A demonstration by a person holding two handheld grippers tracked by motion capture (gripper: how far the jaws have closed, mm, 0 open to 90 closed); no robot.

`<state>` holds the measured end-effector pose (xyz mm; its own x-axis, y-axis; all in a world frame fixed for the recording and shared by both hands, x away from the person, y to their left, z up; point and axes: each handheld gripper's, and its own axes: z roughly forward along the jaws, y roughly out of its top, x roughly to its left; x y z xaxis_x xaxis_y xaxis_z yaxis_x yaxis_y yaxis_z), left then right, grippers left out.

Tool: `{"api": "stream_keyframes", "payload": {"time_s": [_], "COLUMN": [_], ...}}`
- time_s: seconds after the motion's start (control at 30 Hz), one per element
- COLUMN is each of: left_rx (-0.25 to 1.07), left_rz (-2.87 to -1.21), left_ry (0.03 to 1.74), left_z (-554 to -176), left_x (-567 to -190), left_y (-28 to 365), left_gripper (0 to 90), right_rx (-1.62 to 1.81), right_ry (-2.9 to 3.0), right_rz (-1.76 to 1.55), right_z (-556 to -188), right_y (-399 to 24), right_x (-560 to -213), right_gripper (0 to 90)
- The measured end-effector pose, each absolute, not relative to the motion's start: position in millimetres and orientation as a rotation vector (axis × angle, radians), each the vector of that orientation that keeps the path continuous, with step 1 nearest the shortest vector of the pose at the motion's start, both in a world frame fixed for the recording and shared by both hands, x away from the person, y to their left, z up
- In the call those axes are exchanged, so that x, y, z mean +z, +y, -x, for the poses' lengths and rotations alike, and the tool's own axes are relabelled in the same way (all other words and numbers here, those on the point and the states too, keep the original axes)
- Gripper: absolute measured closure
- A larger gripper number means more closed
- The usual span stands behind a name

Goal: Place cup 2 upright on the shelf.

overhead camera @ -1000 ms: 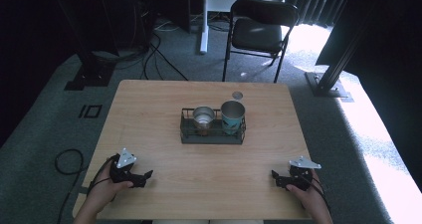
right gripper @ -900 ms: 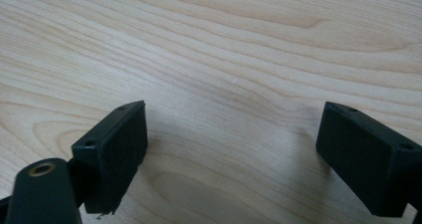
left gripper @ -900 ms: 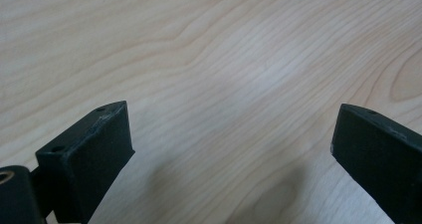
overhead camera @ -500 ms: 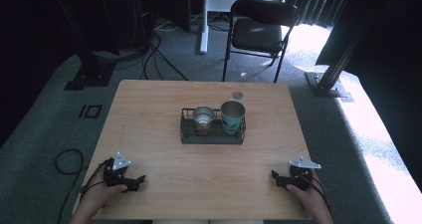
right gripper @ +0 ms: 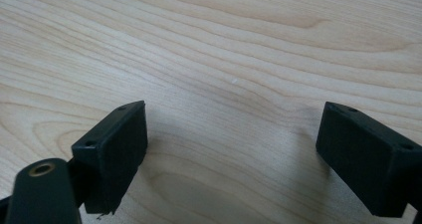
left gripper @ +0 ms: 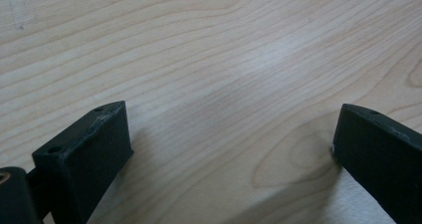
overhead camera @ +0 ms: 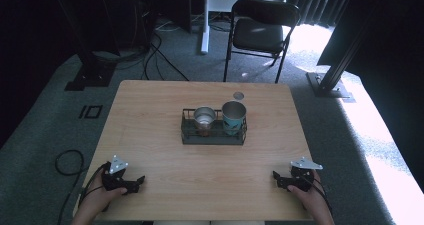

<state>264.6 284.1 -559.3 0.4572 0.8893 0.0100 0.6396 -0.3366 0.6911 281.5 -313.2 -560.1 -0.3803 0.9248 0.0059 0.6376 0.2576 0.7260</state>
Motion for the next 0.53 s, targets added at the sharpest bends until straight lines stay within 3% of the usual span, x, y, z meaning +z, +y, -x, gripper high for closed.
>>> {"api": "stream_keyframes", "payload": {"time_s": [0.53], "left_rx": [0.557], "left_rz": [-2.039], "left_ry": [1.367], "left_z": [-263.1], "left_x": [-559.5], "left_y": [275.9], "left_gripper": [2.4], "right_rx": [0.913], "right_ry": [2.111], "right_rz": [-1.418], "right_z": [-281.5], "right_y": [-313.2], "right_x": [-560.1], "right_gripper": [12.2]}}
